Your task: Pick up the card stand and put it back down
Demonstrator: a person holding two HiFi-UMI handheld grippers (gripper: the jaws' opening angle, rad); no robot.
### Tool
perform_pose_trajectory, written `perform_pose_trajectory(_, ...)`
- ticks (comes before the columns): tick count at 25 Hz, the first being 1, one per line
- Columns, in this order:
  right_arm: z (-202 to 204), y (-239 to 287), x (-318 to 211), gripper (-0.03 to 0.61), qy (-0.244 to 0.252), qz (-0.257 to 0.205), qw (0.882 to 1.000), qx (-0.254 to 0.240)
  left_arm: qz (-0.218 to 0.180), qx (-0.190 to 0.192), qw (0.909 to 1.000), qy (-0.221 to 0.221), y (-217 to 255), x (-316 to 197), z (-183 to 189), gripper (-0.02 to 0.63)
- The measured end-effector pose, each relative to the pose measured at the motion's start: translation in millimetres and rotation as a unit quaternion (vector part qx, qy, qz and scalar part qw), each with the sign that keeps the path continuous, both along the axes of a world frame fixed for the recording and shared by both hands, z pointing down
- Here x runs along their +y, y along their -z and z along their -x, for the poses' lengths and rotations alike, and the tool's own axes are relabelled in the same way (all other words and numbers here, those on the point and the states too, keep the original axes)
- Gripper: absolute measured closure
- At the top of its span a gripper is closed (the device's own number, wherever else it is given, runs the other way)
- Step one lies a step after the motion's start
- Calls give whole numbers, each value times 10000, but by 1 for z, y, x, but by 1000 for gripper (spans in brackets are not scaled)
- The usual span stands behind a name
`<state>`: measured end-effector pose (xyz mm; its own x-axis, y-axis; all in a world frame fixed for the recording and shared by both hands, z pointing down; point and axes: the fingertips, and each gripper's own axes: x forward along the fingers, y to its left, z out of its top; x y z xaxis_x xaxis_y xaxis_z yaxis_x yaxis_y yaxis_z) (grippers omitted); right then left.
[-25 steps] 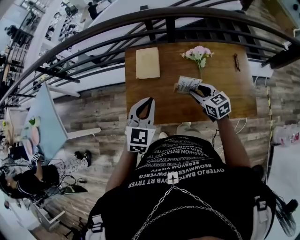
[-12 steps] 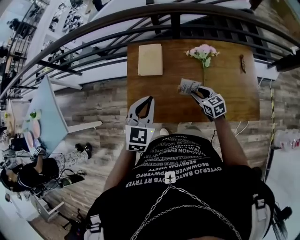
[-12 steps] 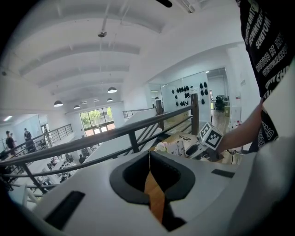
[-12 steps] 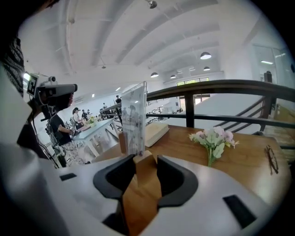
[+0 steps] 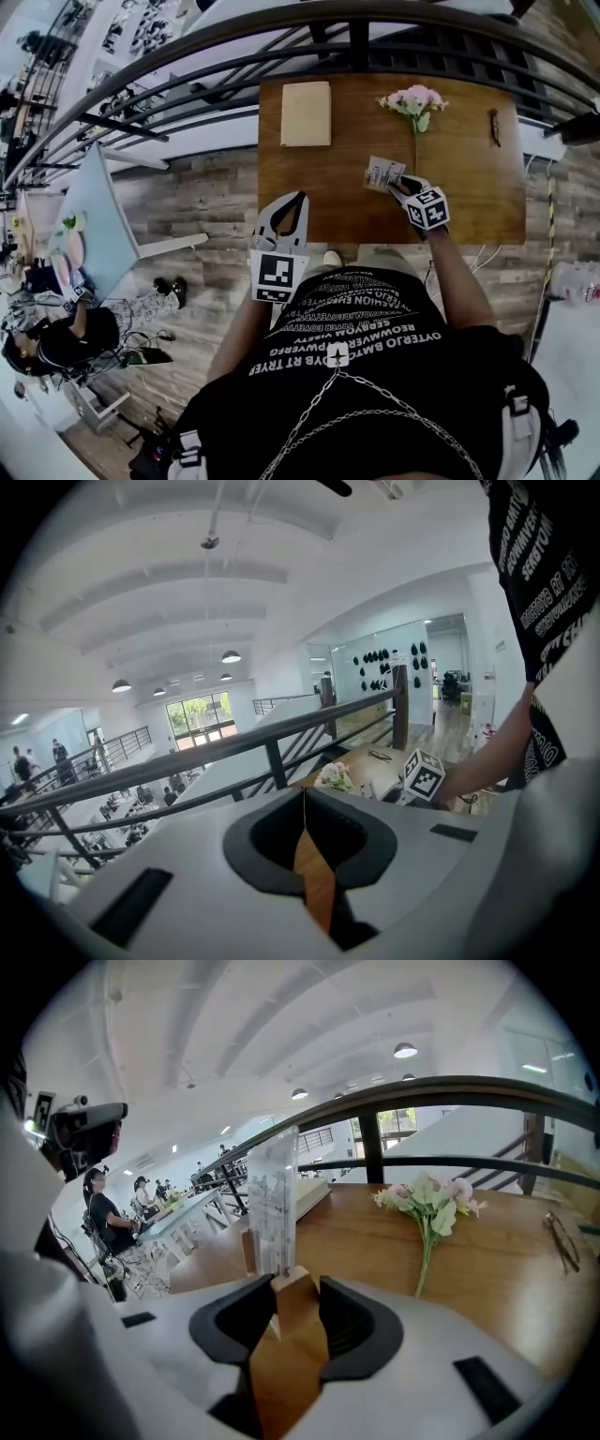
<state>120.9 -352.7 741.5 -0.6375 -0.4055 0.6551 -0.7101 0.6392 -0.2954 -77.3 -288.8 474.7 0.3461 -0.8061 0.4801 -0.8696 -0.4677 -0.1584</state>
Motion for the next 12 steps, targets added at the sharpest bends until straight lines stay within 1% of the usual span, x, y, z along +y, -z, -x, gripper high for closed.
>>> perform_pose_trajectory(6,1,-28,-3,416,95,-8,9997,241,34,-69,10000,4,-1,0,2,584)
perform_pose_trajectory(12,0,-55,5,416,379,-47,9975,599,93,-93,9999,87,-5,2,8,584)
